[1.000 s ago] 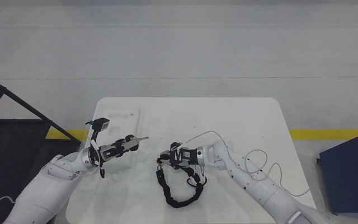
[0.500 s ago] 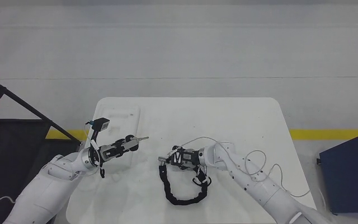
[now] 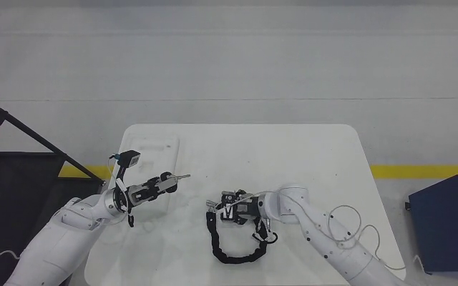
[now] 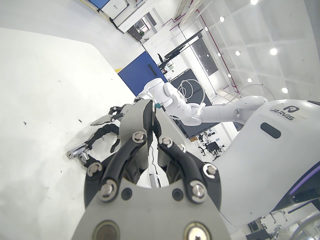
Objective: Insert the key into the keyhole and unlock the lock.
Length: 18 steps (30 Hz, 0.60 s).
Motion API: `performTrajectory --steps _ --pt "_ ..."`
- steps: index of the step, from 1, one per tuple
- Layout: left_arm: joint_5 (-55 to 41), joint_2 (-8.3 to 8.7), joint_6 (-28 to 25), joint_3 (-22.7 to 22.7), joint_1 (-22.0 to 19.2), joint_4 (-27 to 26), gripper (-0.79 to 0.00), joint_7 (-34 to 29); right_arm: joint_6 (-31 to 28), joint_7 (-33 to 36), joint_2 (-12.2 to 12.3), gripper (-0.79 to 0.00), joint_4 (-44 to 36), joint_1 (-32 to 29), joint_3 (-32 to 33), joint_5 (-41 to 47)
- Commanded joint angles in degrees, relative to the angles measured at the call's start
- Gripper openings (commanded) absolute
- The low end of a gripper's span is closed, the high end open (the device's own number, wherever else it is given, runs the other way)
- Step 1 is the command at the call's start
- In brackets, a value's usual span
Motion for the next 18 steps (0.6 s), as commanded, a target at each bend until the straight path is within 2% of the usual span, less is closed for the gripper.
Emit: performTrajectory --steps 1,5,11,18 --pt "0.0 0.0 0.0 0.0 0.0 0.0 -0.785 0.0 -1.76 2.99 -0.13 0.0 -2.01 0.67 -0.47 1.3" --pt "0.0 0.0 0.0 0.0 0.0 0.0 -0.785 0.0 -4.19 11.36 -0.55 0.0 -4.15 2.8 -1.55 5.12" --pt "0.0 0.0 0.0 0.0 0.0 0.0 -0.785 0.0 -4.06 30.19 -2.11 0.0 -4.59 8.23 -5.39 16.41" --pt "0.0 0.0 0.0 0.0 0.0 0.0 -0.785 0.0 3.78 38.03 -3.86 0.0 -0.32 18.37 -16.31 28.05"
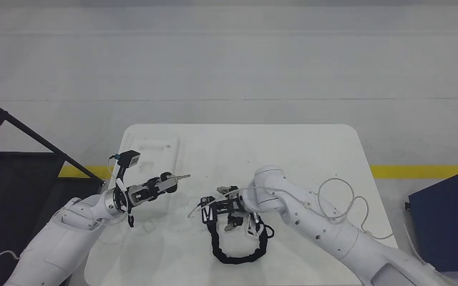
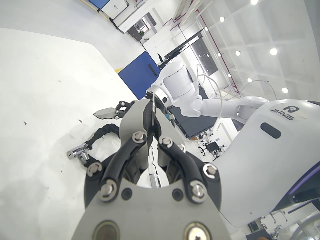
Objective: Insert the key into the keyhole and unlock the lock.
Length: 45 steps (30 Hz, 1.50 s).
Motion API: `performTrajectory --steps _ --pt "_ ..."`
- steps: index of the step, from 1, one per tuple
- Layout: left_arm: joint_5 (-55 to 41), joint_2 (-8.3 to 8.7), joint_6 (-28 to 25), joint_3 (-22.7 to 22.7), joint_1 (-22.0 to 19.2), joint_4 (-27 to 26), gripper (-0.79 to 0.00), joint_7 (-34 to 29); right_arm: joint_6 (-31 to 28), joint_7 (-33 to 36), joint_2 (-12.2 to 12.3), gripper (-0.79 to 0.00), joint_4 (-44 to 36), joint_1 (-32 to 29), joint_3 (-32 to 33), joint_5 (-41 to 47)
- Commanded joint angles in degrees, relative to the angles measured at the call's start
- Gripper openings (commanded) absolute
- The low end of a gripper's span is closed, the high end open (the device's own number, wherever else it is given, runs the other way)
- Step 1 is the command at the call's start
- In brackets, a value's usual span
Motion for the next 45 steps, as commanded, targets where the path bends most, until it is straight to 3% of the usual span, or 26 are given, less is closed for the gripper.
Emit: performTrajectory --steps 1,2,3,4,6,8,10,29,39,45 --pt "0.0 0.0 0.0 0.0 0.0 0.0 -0.785 0.0 1.1 1.11 -0.42 0.0 1.03 2.78 -2.61 3.44" --pt "0.0 0.0 0.0 0.0 0.0 0.0 -0.785 0.0 1.45 1.46 -0.64 0.0 1.62 3.87 -3.63 4.81" --pt "0.0 0.0 0.0 0.0 0.0 0.0 -0.785 0.0 1.79 1.8 -0.86 -0.052 2.49 4.78 -4.73 5.96" --pt "0.0 0.0 0.0 0.0 0.0 0.0 -0.785 0.0 2.06 2.07 -1.07 -0.154 3.33 5.69 -5.69 6.92" --pt "0.0 0.0 0.0 0.0 0.0 0.0 -0.785 0.0 2.77 2.78 -1.51 -0.175 4.99 7.17 -7.19 7.93" --pt "0.0 0.0 0.0 0.0 0.0 0.0 -0.785 0.0 2.71 2.71 -1.94 -0.326 6.34 7.98 -8.25 9.07" --pt "0.0 0.0 0.0 0.0 0.0 0.0 -0.785 0.0 2.46 2.47 -2.29 -0.394 7.58 8.66 -9.01 9.85" --pt "0.0 0.0 0.0 0.0 0.0 0.0 -0.785 0.0 0.87 0.14 -5.59 -0.437 15.84 11.5 -11.44 9.6" --pt "0.0 0.0 0.0 0.0 0.0 0.0 -0.785 0.0 0.45 -0.43 -8.72 -0.502 20.97 12.49 -13.52 8.96" --pt "0.0 0.0 0.0 0.0 0.0 0.0 -0.785 0.0 0.13 -1.09 -10.21 -0.588 23.35 12.78 -14.24 8.47"
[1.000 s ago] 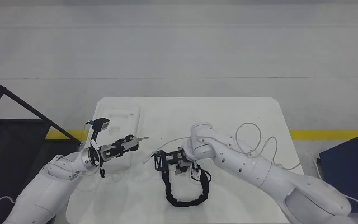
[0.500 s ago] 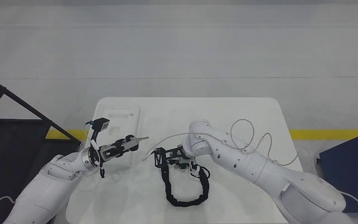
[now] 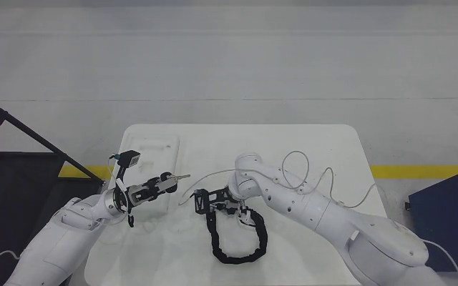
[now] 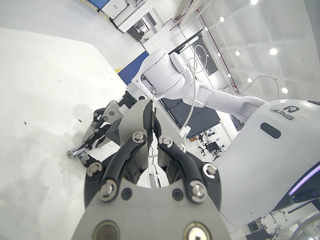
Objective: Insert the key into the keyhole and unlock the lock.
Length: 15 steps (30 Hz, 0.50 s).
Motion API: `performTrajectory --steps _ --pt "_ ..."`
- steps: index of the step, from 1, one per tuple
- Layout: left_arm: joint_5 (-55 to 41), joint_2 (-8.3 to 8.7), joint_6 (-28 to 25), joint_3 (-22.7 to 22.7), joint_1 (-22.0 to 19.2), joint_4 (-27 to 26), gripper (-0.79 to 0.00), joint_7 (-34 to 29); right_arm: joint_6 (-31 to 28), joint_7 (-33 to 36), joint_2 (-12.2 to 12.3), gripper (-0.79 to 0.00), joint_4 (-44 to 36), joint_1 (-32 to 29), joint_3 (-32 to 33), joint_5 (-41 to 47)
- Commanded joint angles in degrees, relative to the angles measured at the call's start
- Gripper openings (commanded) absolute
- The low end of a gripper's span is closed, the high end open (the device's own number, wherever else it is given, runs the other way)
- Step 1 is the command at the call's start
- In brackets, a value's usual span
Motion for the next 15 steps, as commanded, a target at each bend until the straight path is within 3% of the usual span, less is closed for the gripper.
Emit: performTrajectory --steps 1,4,8,15 --pt "0.0 0.0 0.0 0.0 0.0 0.0 -0.785 0.0 -0.08 -0.23 -0.41 -0.597 0.79 0.01 -0.21 -0.26" --pt "0.0 0.0 0.0 0.0 0.0 0.0 -0.785 0.0 -0.3 -0.68 -1.0 -0.637 1.66 0.02 -0.46 -0.68" --pt "0.0 0.0 0.0 0.0 0.0 0.0 -0.785 0.0 -0.75 -1.41 -1.58 -0.785 2.62 0.05 -0.62 -1.43" --pt "0.0 0.0 0.0 0.0 0.0 0.0 -0.785 0.0 0.04 -4.14 -1.55 -0.785 1.67 0.11 0.23 -4.8"
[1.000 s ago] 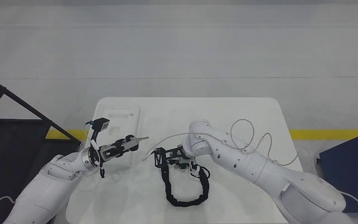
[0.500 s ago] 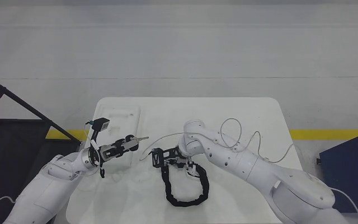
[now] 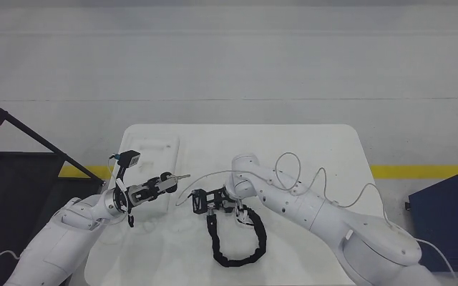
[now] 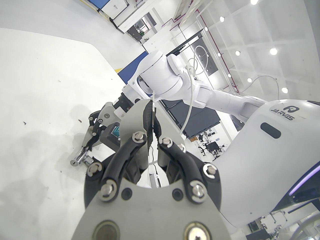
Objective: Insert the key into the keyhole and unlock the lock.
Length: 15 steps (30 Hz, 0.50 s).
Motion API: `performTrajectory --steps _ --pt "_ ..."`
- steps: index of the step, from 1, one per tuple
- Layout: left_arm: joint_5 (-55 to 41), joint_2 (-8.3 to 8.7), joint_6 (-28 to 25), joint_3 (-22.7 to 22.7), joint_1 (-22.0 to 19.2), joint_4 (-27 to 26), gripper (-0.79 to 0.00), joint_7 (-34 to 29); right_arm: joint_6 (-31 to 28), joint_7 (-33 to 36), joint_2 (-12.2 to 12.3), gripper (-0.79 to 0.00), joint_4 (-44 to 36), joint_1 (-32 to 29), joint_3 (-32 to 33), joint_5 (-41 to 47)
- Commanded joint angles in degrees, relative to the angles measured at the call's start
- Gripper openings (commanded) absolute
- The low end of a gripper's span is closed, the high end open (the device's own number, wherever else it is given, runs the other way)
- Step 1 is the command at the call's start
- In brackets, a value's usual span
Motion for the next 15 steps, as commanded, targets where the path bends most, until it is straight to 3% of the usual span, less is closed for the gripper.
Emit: performTrajectory --steps 1,7,15 --pt "0.0 0.0 0.0 0.0 0.0 0.0 -0.785 0.0 0.44 -0.89 0.35 -0.785 -0.95 -0.12 0.54 -1.14" --pt "0.0 0.0 0.0 0.0 0.0 0.0 -0.785 0.0 0.22 -4.82 3.28 -0.785 -5.22 -2.14 3.82 -4.25" --pt "0.0 0.0 0.0 0.0 0.0 0.0 -0.785 0.0 -2.61 -8.59 10.14 -0.785 -14.95 -8.74 14.07 -1.84"
